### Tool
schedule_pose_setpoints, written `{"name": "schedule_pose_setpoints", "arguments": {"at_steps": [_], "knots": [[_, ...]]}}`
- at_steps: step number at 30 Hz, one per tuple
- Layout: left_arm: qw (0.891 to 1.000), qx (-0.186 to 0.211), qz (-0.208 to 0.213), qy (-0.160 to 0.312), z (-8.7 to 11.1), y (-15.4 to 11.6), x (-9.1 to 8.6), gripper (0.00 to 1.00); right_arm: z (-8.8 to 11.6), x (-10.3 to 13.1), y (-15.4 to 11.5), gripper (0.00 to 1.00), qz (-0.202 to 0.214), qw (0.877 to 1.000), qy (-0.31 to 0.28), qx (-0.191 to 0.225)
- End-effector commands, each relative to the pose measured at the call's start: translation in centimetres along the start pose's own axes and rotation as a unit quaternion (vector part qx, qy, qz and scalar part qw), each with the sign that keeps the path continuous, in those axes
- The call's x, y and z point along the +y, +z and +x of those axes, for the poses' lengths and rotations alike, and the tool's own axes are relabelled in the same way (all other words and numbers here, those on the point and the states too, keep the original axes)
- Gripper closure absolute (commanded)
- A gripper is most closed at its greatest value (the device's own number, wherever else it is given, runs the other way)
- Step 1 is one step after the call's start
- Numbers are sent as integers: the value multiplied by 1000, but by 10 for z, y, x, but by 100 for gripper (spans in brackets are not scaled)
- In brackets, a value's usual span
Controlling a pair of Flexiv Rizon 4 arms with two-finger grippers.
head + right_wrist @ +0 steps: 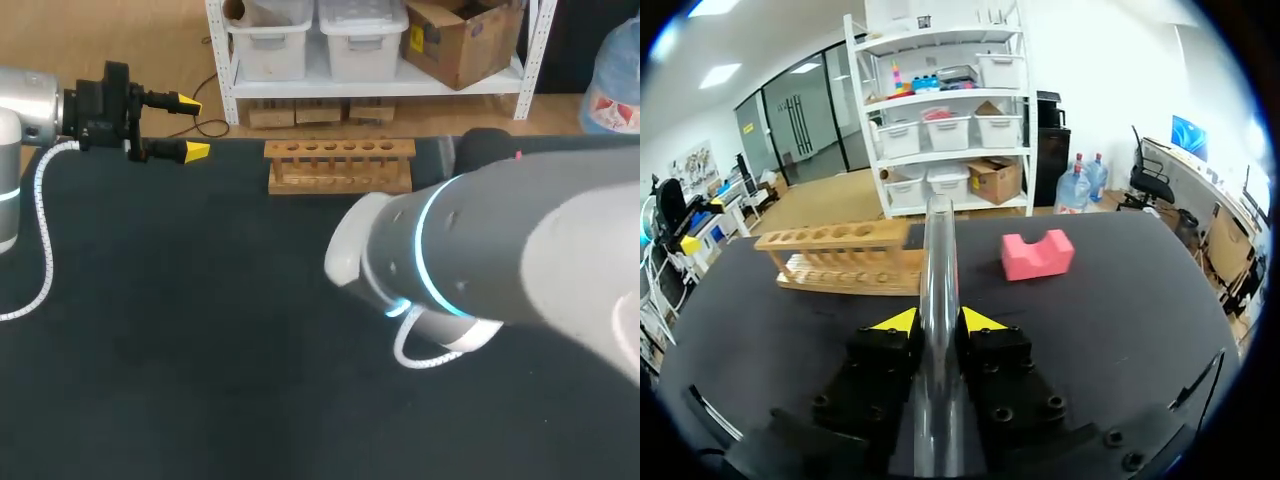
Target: Grasp the test tube, adjust it, and insert it.
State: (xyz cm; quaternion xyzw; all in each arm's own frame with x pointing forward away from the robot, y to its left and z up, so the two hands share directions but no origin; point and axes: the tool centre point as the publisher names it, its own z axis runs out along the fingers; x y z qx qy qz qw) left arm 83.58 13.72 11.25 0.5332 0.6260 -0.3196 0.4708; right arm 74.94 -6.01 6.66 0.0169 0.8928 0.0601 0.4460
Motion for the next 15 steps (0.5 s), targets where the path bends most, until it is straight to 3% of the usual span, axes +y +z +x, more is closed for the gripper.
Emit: {"name": "schedule_pose_setpoints", "arguments": {"at_steps": [1, 15], "knots": [[1000, -1, -1, 1, 1, 0, -1, 0, -6, 18, 0, 100, 32, 999, -1, 25], [1000, -1, -1, 1, 1, 0, -1, 0, -11, 56, 16, 100, 12, 1000, -6, 15]]}}
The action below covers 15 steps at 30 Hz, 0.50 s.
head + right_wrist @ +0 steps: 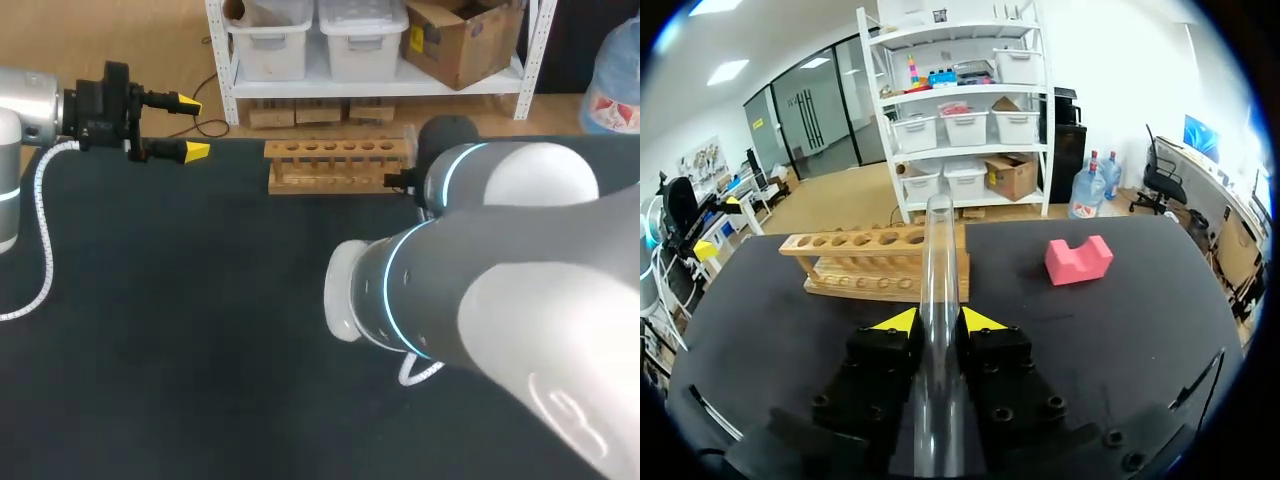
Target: Grasp the test tube, adjust it, and insert it.
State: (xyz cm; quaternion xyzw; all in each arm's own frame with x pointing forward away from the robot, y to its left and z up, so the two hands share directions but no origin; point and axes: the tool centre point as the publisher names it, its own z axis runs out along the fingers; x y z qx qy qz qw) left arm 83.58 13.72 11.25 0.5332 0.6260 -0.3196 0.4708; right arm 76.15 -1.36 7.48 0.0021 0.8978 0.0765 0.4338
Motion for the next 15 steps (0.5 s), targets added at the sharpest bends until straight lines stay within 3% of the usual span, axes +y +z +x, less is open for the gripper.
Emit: {"name": "schedule_pose_setpoints", "arguments": {"at_steps": [1, 15], "knots": [[1000, -1, -1, 1, 1, 0, -1, 0, -2, 10, 9, 100, 32, 999, 0, 1], [1000, -1, -1, 1, 1, 0, -1, 0, 2, 23, 20, 100, 24, 1000, 4, 1]]}}
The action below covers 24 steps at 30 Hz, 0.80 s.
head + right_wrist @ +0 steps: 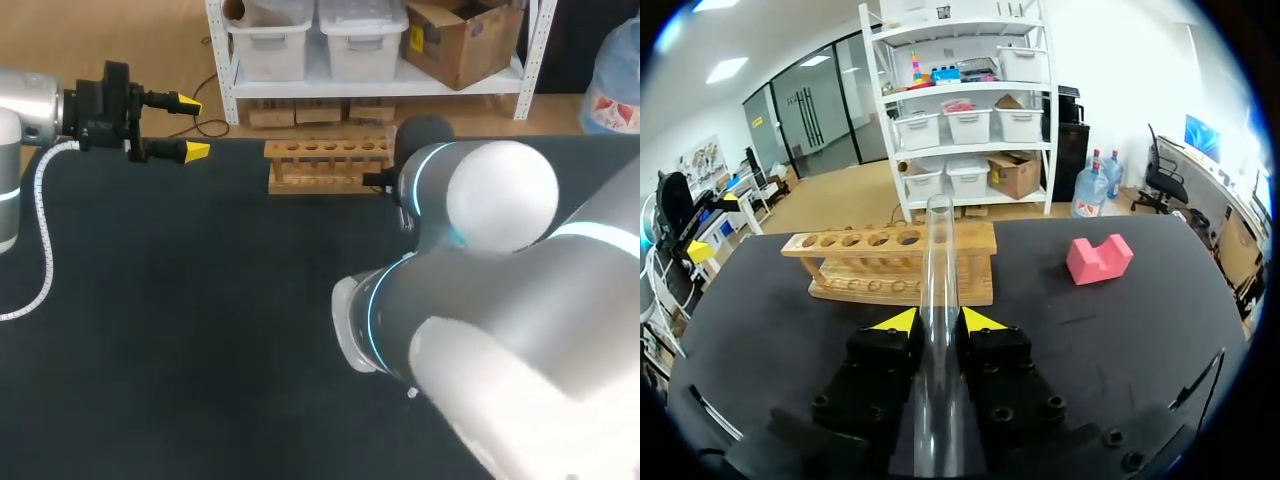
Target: Grasp the test tube, adjust it, and insert it.
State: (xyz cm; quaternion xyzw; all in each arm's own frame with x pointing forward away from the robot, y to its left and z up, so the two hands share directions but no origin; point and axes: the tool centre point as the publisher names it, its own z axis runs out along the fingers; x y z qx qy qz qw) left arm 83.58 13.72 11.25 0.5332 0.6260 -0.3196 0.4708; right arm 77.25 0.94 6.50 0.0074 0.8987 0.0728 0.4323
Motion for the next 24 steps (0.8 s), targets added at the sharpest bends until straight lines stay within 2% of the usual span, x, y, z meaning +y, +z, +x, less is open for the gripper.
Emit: {"name": "schedule_pose_setpoints", "arguments": {"at_steps": [1, 24], "knots": [[1000, -1, -1, 1, 1, 0, -1, 0, 0, 3, 3, 100, 19, 1000, 1, 0], [1000, -1, -1, 1, 1, 0, -1, 0, -4, 11, 22, 100, 17, 1000, 8, 4]]}}
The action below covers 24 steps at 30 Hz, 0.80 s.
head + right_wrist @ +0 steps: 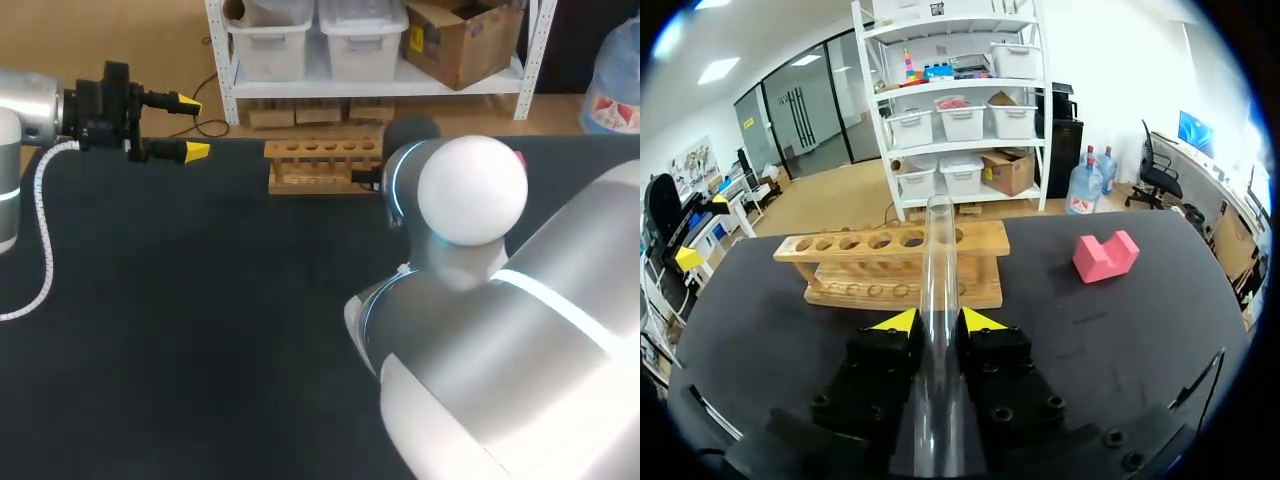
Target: Grasp the test tube, adjust it, and insert it.
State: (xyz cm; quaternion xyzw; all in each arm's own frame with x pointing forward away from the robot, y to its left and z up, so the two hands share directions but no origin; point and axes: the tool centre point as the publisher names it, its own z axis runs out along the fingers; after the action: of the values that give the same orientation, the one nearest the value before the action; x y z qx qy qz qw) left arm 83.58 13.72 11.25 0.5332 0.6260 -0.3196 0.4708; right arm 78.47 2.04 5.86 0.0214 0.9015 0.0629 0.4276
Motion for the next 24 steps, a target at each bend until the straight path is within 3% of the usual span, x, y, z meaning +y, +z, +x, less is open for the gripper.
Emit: {"name": "schedule_pose_setpoints", "arguments": {"at_steps": [1, 24], "knots": [[1000, -1, -1, 1, 1, 0, -1, 0, -2, 2, 8, 100, 2, 1000, -1, 0], [1000, -1, -1, 1, 1, 0, -1, 0, 8, 1, 24, 100, 2, 999, -8, 31]]}}
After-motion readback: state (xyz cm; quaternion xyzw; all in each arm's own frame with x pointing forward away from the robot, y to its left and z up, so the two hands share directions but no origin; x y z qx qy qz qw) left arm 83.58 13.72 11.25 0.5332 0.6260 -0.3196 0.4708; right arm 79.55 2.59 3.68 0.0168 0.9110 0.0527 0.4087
